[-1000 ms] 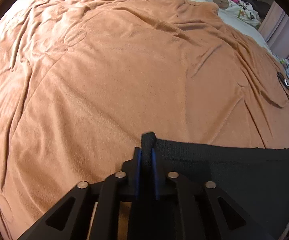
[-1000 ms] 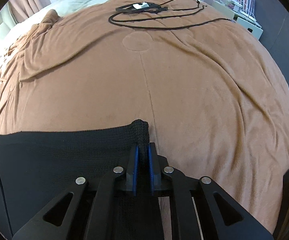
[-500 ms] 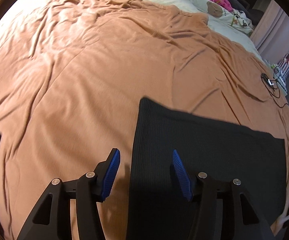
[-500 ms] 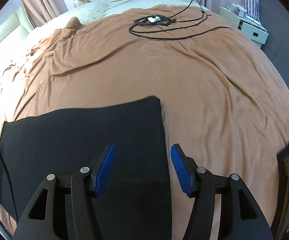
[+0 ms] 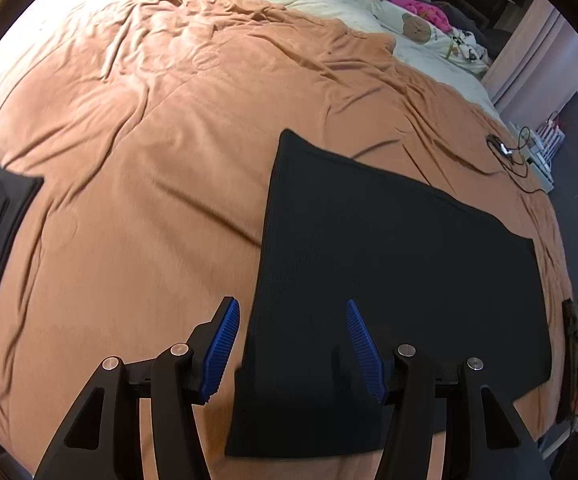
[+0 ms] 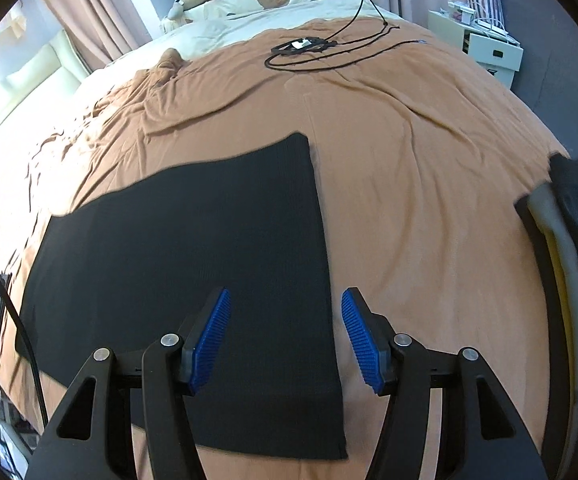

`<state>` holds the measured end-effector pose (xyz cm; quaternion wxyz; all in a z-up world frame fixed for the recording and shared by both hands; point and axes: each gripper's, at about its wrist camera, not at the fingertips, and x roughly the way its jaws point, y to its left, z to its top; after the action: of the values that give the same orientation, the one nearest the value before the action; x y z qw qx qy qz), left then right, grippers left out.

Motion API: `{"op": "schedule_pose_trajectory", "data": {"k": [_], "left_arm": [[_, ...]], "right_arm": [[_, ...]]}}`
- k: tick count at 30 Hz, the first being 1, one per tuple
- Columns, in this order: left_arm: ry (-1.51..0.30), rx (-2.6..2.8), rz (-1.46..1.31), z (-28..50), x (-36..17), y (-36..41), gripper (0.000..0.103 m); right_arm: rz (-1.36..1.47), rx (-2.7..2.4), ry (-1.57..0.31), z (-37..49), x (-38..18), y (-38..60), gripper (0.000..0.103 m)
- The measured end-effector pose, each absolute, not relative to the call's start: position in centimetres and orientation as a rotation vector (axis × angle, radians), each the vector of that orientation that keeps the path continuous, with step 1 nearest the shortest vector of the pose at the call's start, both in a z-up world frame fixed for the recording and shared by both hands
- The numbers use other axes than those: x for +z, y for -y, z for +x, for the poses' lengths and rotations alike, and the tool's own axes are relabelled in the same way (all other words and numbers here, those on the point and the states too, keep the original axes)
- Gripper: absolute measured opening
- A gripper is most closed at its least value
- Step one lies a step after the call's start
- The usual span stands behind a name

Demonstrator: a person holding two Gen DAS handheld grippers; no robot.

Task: Fold small clothes
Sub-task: 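Open both grippers and move them to the folded shirt's edge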

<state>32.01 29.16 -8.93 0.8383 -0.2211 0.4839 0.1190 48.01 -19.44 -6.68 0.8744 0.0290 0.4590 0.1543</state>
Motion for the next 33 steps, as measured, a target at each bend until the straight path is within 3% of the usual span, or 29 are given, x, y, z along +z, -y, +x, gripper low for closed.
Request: {"op": "schedule_pose_trajectory", "data": {"k": [13, 18, 33], "left_arm": [[-0.972, 0.262, -0.569, 25.0, -10.2, -27.6, 0.058], [-0.952, 0.258, -0.681, 23.0, -11.7, -28.3, 0.058], [-0.941, 0.228, -0.876, 21.4, -15.7, -29.2, 0.058]], "right_arm": [[0.162, 0.332, -0.943, 40.2, -7.1, 23.9, 0.056], [0.283, 0.33, -0.935, 38.5, -7.8, 25.9, 0.066], [0.483, 0.348, -0.951, 36.8, -11.5, 27.0, 0.066]]}}
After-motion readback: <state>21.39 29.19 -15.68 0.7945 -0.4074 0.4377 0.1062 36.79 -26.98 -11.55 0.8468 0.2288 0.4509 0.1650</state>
